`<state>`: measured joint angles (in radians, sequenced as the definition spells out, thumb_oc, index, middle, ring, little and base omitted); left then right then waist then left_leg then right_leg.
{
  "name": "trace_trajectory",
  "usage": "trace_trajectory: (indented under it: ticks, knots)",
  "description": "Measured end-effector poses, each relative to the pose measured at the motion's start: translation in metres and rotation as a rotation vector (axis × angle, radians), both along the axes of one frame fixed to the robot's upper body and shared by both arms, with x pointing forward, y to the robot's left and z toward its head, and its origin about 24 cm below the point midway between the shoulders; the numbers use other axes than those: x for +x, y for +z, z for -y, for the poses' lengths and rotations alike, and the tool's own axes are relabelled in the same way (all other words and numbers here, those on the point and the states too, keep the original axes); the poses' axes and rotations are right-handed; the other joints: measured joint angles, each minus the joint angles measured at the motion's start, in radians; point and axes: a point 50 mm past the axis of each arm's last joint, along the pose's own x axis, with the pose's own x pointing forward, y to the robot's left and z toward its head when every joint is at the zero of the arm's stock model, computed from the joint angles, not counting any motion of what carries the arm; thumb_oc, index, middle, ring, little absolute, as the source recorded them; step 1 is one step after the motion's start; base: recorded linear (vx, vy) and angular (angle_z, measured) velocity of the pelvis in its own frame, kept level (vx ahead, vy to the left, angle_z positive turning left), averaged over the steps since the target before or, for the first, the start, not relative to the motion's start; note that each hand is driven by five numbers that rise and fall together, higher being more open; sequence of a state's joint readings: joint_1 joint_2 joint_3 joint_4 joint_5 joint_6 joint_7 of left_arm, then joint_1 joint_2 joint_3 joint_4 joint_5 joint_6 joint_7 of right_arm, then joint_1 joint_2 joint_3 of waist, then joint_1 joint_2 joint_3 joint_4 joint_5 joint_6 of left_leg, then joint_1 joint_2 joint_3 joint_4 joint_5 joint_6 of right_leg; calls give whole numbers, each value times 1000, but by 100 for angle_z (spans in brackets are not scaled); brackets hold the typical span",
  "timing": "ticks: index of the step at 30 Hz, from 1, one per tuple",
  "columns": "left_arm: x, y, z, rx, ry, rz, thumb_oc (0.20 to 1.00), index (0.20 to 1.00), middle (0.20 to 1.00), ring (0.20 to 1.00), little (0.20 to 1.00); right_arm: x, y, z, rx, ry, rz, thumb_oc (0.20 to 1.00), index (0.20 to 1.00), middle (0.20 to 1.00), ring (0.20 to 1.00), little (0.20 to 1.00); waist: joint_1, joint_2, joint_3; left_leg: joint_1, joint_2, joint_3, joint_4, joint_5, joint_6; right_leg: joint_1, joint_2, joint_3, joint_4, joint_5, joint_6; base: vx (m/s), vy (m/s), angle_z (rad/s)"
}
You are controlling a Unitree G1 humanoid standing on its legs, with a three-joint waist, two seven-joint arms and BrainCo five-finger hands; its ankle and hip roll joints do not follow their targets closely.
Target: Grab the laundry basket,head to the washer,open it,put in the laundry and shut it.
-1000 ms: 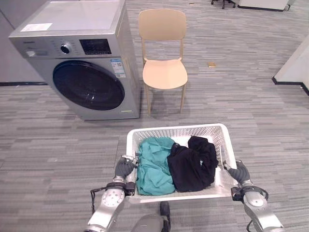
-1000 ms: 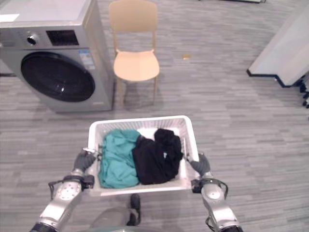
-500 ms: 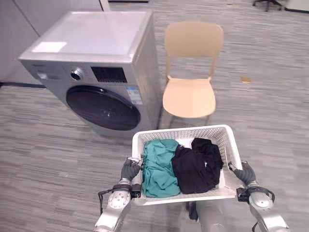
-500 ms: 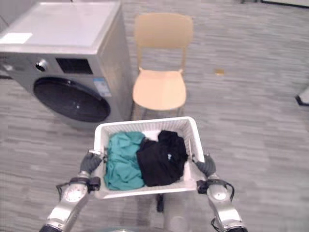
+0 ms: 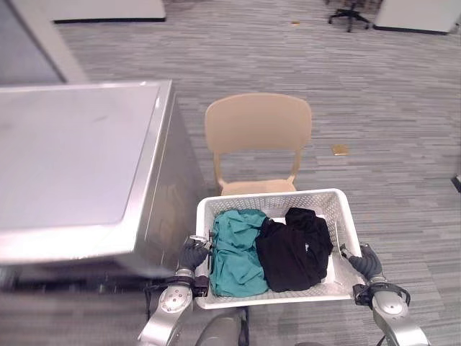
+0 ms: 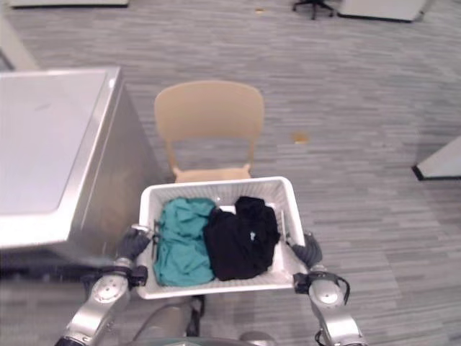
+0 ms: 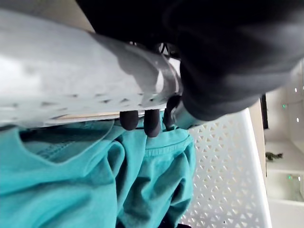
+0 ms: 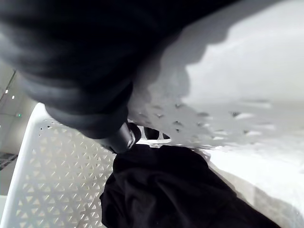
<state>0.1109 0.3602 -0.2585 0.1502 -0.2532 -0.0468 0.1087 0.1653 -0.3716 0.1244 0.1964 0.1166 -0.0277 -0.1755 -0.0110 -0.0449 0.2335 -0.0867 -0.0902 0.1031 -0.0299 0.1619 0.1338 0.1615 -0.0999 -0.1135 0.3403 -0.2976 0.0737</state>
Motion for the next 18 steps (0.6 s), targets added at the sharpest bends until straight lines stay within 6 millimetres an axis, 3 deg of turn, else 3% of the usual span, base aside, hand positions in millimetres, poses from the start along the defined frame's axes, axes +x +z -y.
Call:
trace_trajectory:
  ticks: [1,3,6,8,9,11,12,14,18]
  knots:
    - [6,3,-3,15,-3,11,200,200,200,200,200,3,1,-3,8,3,10,200,200,200,200,200,1,1,0,37,-10,6,-29,-8,-11,-120,-18,10,128,-7,2,96,-2,-25]
    - [10,4,-4,22,-1,19,200,200,200,200,200,7,3,-6,17,-1,23,200,200,200,200,200,0,4,3,64,-15,1,-32,-14,-20,-223,-24,11,176,-7,2,117,-62,-1]
    - [2,-3,8,-14,11,-1,200,200,200,200,200,10,2,3,-19,-13,13,200,200,200,200,200,13,17,3,131,-12,-5,-26,-71,-46,-294,-56,-23,28,21,15,87,-91,22]
    - [0,-4,9,-15,4,-4,200,200,200,200,200,9,2,5,-24,-15,7,200,200,200,200,200,2,14,2,146,-10,0,-25,-111,-21,-302,-60,-8,-10,62,21,72,-102,45]
    - [-6,-8,4,-9,24,-24,200,200,200,200,200,8,-3,2,-16,-9,-9,200,200,200,200,200,24,1,-7,162,-7,11,-23,-128,-36,-313,-60,5,-20,98,19,95,-131,0]
    - [-16,-14,-4,0,48,-57,200,200,200,200,200,5,-7,-5,-14,22,-29,200,200,200,200,200,46,-1,-31,178,-5,23,-23,-143,-57,-294,-59,-15,-34,107,17,104,-139,-25]
    - [-19,-16,-8,7,55,-67,200,200,200,200,200,4,-9,-8,-15,37,-38,200,200,200,200,200,46,-3,-42,182,-8,20,-23,-144,-59,-262,-59,-16,-83,145,13,73,-99,-5]
    - [-26,-21,-7,0,59,-93,200,200,200,200,200,-1,-19,-9,-18,40,-87,200,200,200,200,200,46,17,-53,213,11,17,-24,-143,-63,-163,-32,-43,-229,292,7,58,-96,15]
    - [-29,-23,-6,-6,56,-108,200,200,200,200,200,-2,-22,-8,-21,37,-103,200,200,200,200,200,46,28,-61,230,40,19,-22,-141,-72,-78,9,-61,-354,337,-22,17,-60,6]
